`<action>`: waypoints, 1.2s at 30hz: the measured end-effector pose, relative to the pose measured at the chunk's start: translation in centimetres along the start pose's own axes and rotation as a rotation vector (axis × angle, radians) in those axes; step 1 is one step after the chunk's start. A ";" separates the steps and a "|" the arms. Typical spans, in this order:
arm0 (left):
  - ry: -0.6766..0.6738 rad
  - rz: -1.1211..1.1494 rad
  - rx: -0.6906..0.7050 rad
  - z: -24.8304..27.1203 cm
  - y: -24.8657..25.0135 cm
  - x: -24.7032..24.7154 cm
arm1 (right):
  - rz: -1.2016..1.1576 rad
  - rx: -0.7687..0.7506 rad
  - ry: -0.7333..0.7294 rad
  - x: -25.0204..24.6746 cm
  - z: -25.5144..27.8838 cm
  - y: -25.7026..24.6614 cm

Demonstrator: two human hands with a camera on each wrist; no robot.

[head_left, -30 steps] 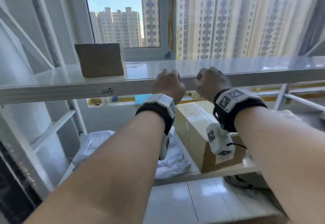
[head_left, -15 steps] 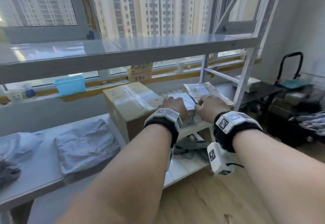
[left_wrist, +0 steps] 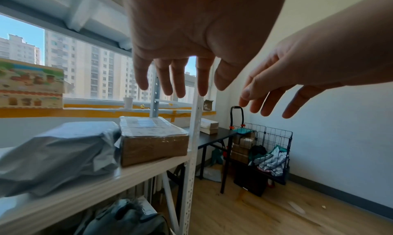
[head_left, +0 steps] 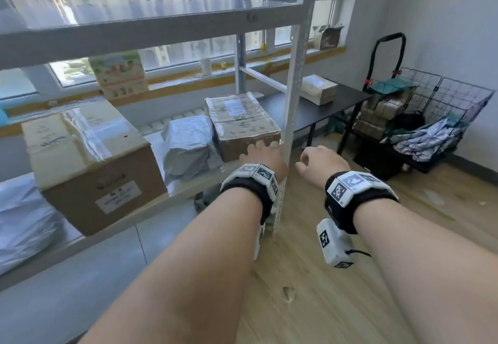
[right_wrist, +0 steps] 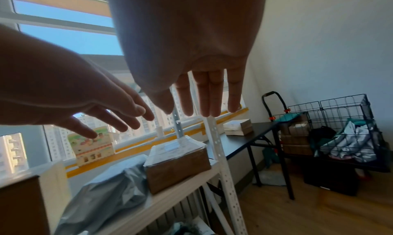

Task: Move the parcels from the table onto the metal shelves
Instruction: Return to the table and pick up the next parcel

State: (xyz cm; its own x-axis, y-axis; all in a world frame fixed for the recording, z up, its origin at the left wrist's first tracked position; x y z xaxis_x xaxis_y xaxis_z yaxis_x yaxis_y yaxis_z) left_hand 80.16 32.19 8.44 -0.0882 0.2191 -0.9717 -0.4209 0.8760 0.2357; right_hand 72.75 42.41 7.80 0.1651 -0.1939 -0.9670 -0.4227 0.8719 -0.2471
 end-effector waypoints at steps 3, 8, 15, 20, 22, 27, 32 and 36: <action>-0.040 -0.011 0.015 -3.0 2.8 2.4 | -0.003 0.031 -0.010 0.5 -2.7 3.6; -0.063 0.008 0.073 -9.0 6.6 5.7 | -0.008 0.090 -0.013 1.1 -8.2 9.0; -0.101 0.051 0.130 -20.8 11.0 9.3 | 0.011 0.150 -0.011 1.0 -19.3 14.3; -0.087 0.097 0.153 -29.9 13.9 9.1 | 0.019 0.196 -0.025 -0.2 -27.4 16.3; -0.087 0.096 0.164 -33.0 15.0 9.3 | 0.002 0.224 -0.016 -0.7 -30.2 17.5; -0.139 0.093 0.169 -39.0 17.1 11.1 | -0.035 0.263 -0.037 -0.7 -35.8 20.7; -0.147 0.117 0.146 -45.9 18.7 11.7 | -0.059 0.272 -0.038 -1.5 -42.5 23.3; -0.102 0.132 0.089 -52.6 20.3 12.1 | -0.059 0.230 -0.035 -2.1 -49.8 25.2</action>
State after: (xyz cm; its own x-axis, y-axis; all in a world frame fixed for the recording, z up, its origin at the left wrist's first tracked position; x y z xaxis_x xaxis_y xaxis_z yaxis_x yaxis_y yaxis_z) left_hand 23.03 29.99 0.63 -0.0431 0.3729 -0.9269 -0.3302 0.8703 0.3655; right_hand 17.36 42.43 0.53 0.2157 -0.2351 -0.9477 -0.1985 0.9398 -0.2783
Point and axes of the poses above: each hand's wrist, its own z-axis away from the middle knuckle, its own x-axis out of the palm, y = z × x, the point moved 5 cm from there along -z, towards the middle knuckle, and after that the axes turned 10 degrees about x, right-handed, at the moved point
